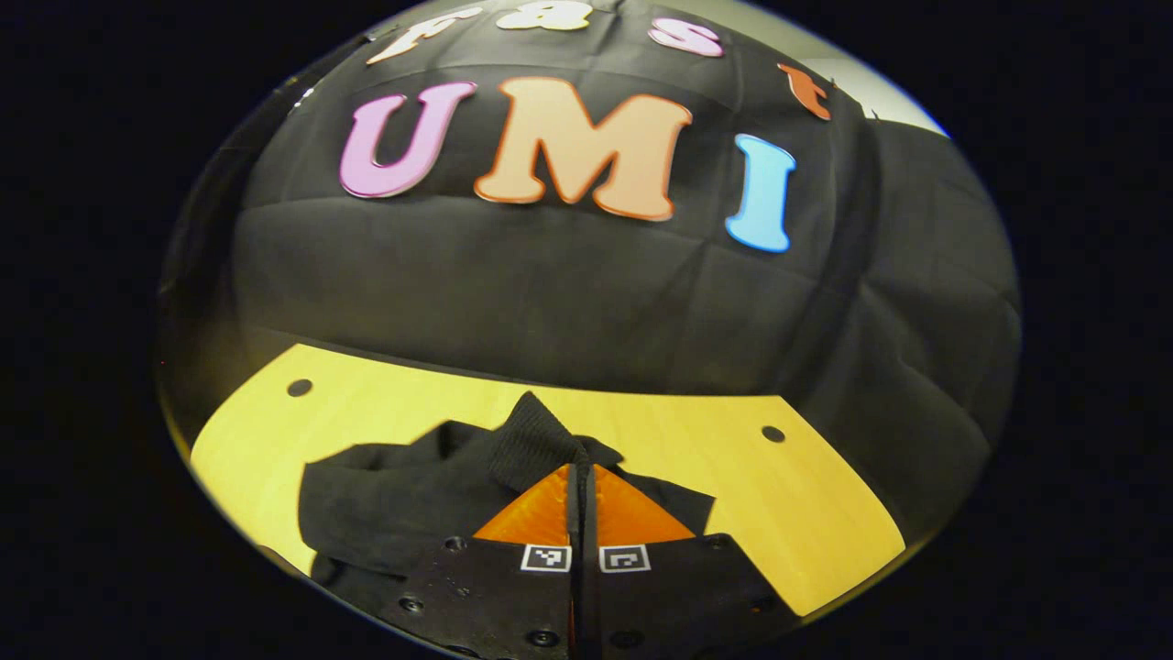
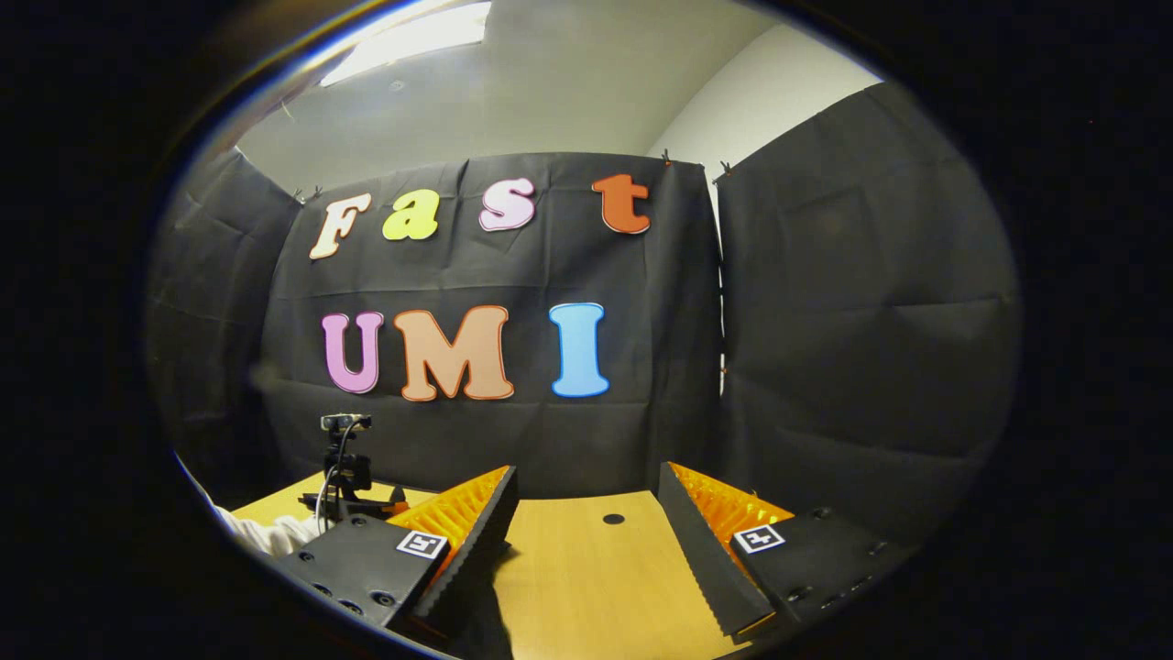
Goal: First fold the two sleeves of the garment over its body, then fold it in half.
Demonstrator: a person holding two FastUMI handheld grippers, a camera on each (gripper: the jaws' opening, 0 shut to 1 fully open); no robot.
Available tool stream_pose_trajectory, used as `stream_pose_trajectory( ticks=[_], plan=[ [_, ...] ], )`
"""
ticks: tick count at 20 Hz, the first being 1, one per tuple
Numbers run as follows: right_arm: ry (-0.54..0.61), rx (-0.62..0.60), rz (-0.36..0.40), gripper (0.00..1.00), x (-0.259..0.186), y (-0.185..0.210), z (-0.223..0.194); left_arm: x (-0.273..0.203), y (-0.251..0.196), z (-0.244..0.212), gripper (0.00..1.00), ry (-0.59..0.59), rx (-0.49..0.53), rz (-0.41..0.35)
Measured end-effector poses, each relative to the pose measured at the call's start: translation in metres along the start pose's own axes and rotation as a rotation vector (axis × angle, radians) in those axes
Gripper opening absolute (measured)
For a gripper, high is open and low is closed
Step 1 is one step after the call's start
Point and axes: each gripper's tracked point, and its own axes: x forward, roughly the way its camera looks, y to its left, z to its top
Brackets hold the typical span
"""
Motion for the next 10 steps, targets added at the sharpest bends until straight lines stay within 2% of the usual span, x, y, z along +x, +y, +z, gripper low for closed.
stream_pose_trajectory(
  ticks=[1,4,6,7,10],
  plan=[
    [0.011,-0.008,-0.009,0.97,-0.002,-0.006,-0.003,0.004,-0.011,-0.01,0.0,0.021,0.008,-0.011],
    [0.026,0.0,-0.027,0.97,-0.007,-0.022,-0.007,0.013,-0.032,-0.039,0.0,0.096,0.032,-0.023],
    [0.035,0.023,-0.024,0.97,-0.007,-0.029,-0.011,0.018,-0.048,-0.064,0.0,0.18,0.019,-0.061],
    [0.04,0.036,-0.02,0.97,-0.006,-0.032,-0.013,0.019,-0.062,-0.075,0.16,0.2,0.01,-0.093],
    [0.045,0.047,-0.01,0.97,-0.005,-0.039,-0.017,0.016,-0.085,-0.081,0.65,0.188,0.039,-0.124]
  ],
)
